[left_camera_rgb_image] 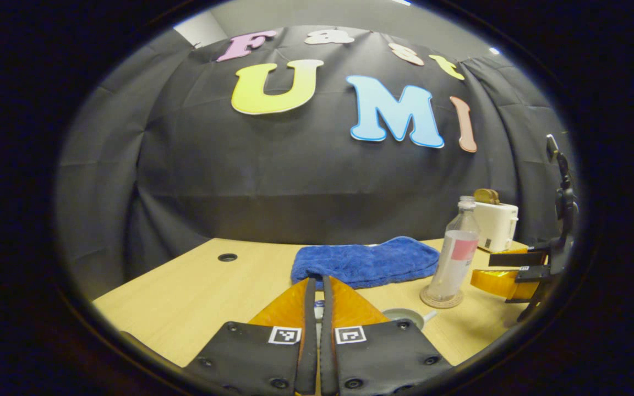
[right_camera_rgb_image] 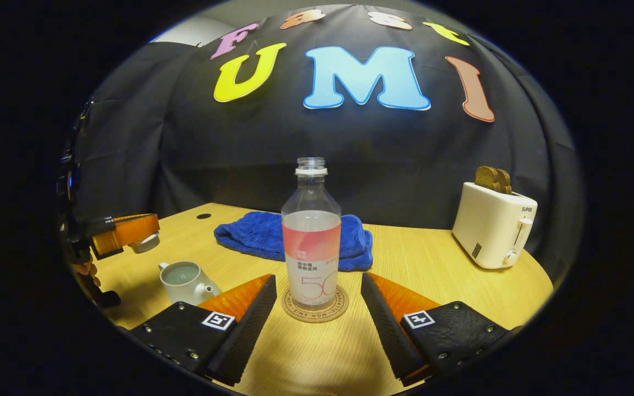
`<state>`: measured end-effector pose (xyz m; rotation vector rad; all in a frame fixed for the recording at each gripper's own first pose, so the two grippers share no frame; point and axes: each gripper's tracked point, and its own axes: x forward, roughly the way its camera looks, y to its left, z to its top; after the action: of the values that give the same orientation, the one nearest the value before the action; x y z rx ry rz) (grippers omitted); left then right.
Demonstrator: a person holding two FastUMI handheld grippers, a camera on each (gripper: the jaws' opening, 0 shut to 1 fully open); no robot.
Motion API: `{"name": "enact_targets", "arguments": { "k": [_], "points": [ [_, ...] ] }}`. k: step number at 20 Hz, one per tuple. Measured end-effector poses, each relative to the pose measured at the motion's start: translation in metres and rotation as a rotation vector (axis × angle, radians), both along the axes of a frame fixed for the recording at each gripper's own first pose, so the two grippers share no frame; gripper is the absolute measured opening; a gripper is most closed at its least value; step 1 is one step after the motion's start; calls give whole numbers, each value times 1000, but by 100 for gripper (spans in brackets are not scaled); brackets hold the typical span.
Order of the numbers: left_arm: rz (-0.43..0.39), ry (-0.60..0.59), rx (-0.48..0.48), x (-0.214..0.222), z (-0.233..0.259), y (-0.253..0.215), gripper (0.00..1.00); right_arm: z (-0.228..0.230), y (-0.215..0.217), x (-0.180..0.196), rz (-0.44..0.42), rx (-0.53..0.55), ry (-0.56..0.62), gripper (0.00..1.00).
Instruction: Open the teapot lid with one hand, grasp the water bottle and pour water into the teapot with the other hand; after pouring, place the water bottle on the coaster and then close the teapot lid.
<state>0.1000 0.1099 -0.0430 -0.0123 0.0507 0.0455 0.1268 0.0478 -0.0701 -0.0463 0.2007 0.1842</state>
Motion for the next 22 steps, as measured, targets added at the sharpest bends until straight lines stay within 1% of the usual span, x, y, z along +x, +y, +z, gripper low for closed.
{"name": "enact_targets", "arguments": {
  "k": [6, 7, 10, 14, 22],
  "points": [
    [-116, -23, 26, 0, 4, -45, 10, -6, -2, -6, 9, 46, 6, 96],
    [-133, -24, 27, 1, 5, -52, 8, -8, -1, -6, 9, 51, 7, 96],
    [-171, -20, 38, 4, 3, -70, 10, -8, -4, -6, 14, 71, 11, 96],
    [-196, -10, 62, 6, -1, -86, 8, -2, -7, -10, 12, 84, -3, 96],
    [-181, 22, 95, 17, -18, -92, 9, 8, -6, -16, 20, 85, -36, 96]
  ]
}}
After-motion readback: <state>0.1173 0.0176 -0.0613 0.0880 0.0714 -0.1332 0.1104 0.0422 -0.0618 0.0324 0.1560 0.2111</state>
